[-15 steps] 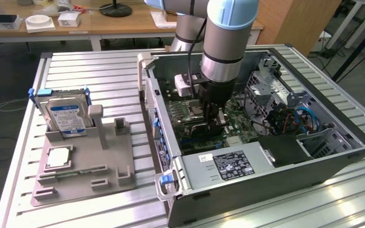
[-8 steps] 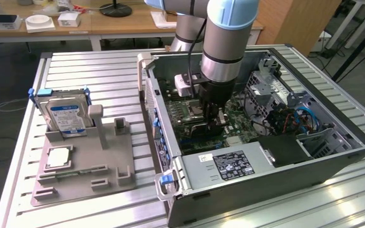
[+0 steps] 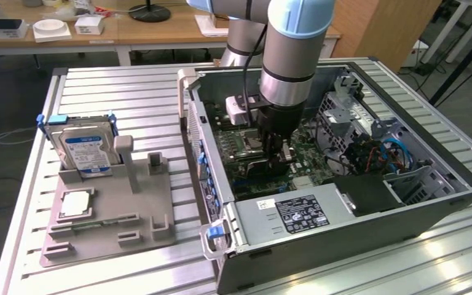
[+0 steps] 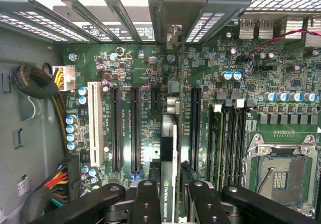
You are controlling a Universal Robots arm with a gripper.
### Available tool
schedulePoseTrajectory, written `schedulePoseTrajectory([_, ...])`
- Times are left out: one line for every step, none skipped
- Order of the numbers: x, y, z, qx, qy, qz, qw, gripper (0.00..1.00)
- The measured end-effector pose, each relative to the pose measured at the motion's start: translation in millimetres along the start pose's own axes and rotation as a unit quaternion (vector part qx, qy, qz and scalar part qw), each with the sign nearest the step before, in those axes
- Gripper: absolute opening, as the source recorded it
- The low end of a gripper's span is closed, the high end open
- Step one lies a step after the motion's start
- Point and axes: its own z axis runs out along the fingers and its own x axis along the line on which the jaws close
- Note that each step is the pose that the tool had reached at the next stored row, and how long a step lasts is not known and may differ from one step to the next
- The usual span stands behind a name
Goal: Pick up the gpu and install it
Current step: 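Insert the gpu into the slot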
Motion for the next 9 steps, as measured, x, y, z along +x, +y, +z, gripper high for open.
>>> schedulePoseTrajectory([0.0, 0.0, 0.0, 0.0000, 0.0000, 0.000, 1.0000, 0.26])
schedulePoseTrajectory([0.0, 0.0, 0.0, 0.0000, 0.0000, 0.000, 1.0000, 0.26])
schedulePoseTrajectory([0.0, 0.0, 0.0, 0.0000, 0.0000, 0.000, 1.0000, 0.26])
schedulePoseTrajectory([0.0, 0.0, 0.0, 0.0000, 0.0000, 0.000, 1.0000, 0.26])
schedulePoseTrajectory([0.0, 0.6, -0.1, -0.0011, -0.0001, 0.000, 1.0000, 0.27])
schedulePoseTrajectory([0.0, 0.6, 0.0, -0.0002, 0.0000, 0.000, 1.0000, 0.27])
schedulePoseTrajectory([0.0, 0.4, 0.1, 0.0000, 0.0000, 0.000, 1.0000, 0.33])
schedulePoseTrajectory([0.0, 0.2, -0.1, 0.0000, 0.0001, 0.000, 1.0000, 0.39])
schedulePoseTrajectory([0.0, 0.0, -0.1, 0.0000, 0.0001, 0.000, 1.0000, 0.39])
